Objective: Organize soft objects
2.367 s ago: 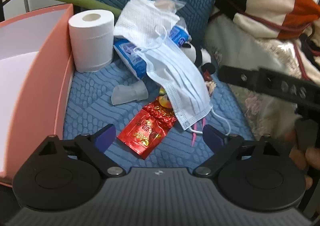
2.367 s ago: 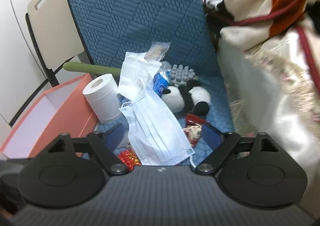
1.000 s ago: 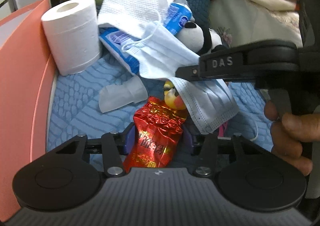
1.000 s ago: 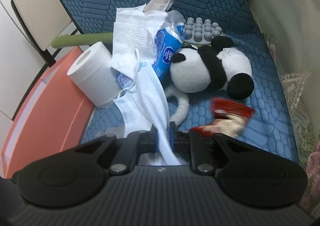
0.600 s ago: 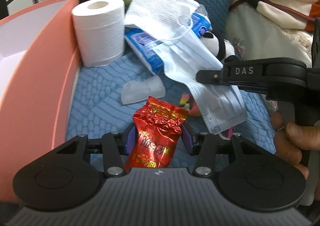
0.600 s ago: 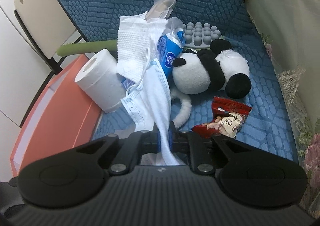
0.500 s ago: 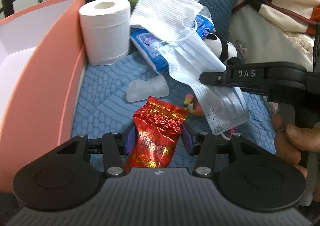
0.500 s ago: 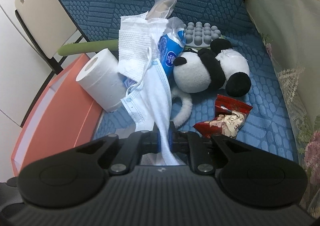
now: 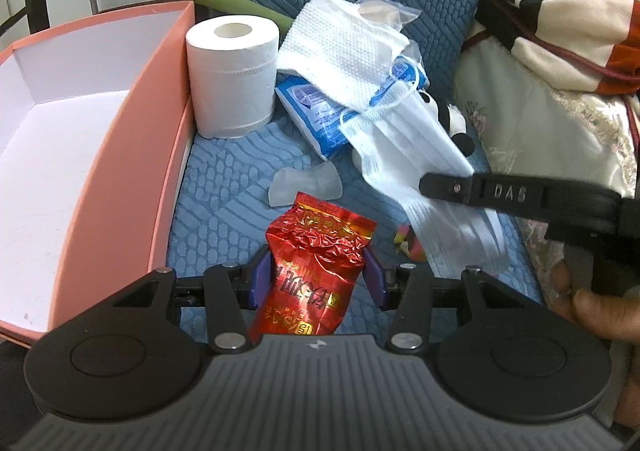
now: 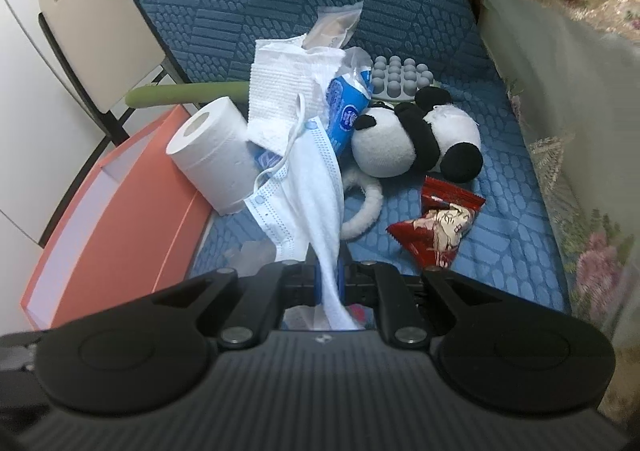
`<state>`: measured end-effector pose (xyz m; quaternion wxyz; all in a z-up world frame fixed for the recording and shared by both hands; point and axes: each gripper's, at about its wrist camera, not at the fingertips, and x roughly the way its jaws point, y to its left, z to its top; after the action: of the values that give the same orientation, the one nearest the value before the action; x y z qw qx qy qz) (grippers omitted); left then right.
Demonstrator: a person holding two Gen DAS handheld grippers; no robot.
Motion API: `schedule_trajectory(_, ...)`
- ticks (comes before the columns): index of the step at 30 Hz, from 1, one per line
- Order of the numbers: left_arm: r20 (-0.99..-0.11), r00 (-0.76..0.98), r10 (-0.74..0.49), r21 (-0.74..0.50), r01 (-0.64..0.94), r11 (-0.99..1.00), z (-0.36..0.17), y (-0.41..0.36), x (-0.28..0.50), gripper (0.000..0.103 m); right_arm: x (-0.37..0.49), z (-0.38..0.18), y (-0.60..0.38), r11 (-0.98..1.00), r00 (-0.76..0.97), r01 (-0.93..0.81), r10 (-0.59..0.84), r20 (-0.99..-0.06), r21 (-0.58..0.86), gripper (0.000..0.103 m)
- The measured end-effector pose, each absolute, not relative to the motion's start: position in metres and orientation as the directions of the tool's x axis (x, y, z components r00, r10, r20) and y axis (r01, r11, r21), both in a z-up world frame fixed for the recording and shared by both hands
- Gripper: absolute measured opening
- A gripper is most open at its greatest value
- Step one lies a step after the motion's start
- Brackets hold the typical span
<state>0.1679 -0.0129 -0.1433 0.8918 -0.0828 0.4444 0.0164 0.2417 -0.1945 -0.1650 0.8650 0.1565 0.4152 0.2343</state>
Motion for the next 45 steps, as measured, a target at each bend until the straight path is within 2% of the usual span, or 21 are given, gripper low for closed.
schedule_trajectory(5, -0.786, 0.616, -0.054, -0.152, -0.108, 0.983, -0.133, -0.008, 0.162, 0.054, 0.227, -0.154, -0.191, 0.879, 0.576, -0.275, 0.475, -0.666, 0.39, 0.011)
schedule_trajectory(17, -0.76, 0.642, -0.101, -0.22, -0.109, 0.969, -0.107, 0.006, 0.151, 0.054, 0.2, -0.126, -0.195, 0.908, 0.603, -0.244, 0.417, -0.68, 0.341, 0.011)
schedule_trajectory(29, -0.729, 0.673, -0.123, -0.271, -0.118, 0.955, -0.092, 0.023, 0.143, 0.054, 0.224, -0.11, -0.208, 0.863, 0.589, -0.151, 0.47, -0.658, 0.482, 0.014)
schedule_trajectory(31, -0.728, 0.674, -0.127, -0.276, -0.118, 0.954, -0.093, 0.024, 0.142, 0.054, 0.23, -0.114, -0.206, 0.864, 0.566, -0.146, 0.472, -0.676, 0.482, 0.017)
schedule_trajectory(34, -0.728, 0.672, -0.133, -0.281, -0.116, 0.953, -0.095, 0.024, 0.14, 0.055, 0.238, -0.123, -0.202, 0.872, 0.531, -0.138, 0.466, -0.708, 0.47, 0.041)
schedule_trajectory(35, -0.729, 0.671, -0.135, -0.282, -0.114, 0.953, -0.095, 0.024, 0.141, 0.055, 0.239, -0.126, -0.201, 0.876, 0.524, -0.135, 0.46, -0.717, 0.464, 0.053)
schedule_trajectory(36, -0.729, 0.671, -0.137, -0.282, -0.112, 0.953, -0.096, 0.024, 0.141, 0.055, 0.238, -0.128, -0.203, 0.877, 0.522, -0.132, 0.458, -0.72, 0.462, 0.056)
schedule_trajectory(44, -0.735, 0.661, -0.147, -0.285, -0.106, 0.953, -0.102, 0.02, 0.143, 0.055, 0.22, -0.139, -0.218, 0.891, 0.539, -0.116, 0.428, -0.725, 0.44, 0.055)
schedule_trajectory(45, -0.735, 0.662, -0.149, -0.287, -0.104, 0.952, -0.103, 0.019, 0.144, 0.055, 0.215, -0.14, -0.22, 0.892, 0.54, -0.115, 0.426, -0.726, 0.437, 0.051)
